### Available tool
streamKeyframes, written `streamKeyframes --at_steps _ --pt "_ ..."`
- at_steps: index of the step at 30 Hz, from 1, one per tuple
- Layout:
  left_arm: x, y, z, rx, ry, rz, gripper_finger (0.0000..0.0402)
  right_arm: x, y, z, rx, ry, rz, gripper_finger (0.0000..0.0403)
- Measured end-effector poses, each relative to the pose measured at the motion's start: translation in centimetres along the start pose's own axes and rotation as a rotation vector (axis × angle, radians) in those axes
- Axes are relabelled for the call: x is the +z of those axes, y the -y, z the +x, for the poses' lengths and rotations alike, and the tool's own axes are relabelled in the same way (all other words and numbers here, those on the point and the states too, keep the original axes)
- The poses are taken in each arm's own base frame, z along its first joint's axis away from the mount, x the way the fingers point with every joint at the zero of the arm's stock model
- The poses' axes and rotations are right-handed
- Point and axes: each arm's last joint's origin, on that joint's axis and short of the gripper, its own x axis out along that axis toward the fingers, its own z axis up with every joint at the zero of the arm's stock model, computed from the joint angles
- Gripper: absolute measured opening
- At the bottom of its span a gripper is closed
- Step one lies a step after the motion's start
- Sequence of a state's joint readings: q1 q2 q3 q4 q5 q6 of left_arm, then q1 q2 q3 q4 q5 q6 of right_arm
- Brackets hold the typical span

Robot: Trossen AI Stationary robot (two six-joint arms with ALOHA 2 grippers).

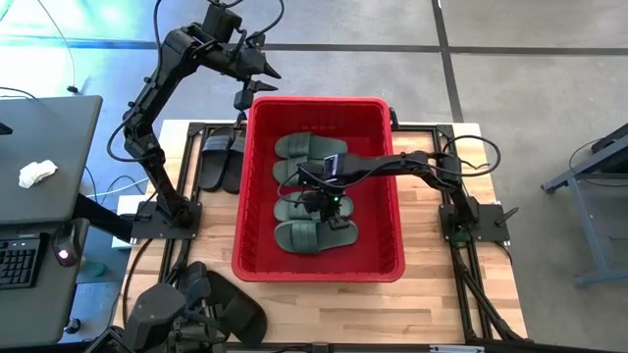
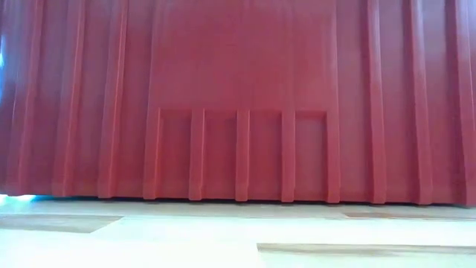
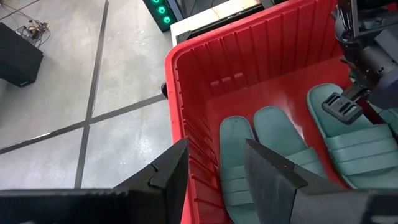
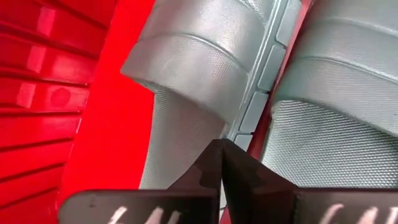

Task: Pick and place slides into bin
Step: Put the green slide into the red container

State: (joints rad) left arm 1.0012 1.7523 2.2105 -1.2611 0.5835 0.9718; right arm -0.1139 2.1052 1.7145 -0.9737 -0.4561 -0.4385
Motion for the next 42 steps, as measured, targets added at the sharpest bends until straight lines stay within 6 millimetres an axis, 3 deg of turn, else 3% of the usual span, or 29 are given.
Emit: streamKeyframes --at_steps 8,21,25,34,42 --pt "0.0 0.0 0.0 -0.001 0.000 0.000 0.0138 -0.1 0.1 1.1 0.099 0.013 0.010 0.0000" --pt "0.0 0.0 0.0 0.001 -0.005 -0.001 0.0138 -0.1 0.2 0.8 0.238 0.085 0.023 0.0000" --pt "0.0 0.1 0.0 -0.003 -0.008 -0.004 0.0138 -0.1 0.2 0.9 0.205 0.070 0.021 0.0000" --pt "-0.7 1.7 -0.1 -0.183 -0.023 -0.068 0.0138 -1.1 2.6 -0.2 0.092 0.057 0.127 0.0000" --pt "0.1 2.8 0.5 -0.233 -0.033 -0.046 0.0138 -0.7 0.9 0.7 0.100 0.003 0.048 0.0000"
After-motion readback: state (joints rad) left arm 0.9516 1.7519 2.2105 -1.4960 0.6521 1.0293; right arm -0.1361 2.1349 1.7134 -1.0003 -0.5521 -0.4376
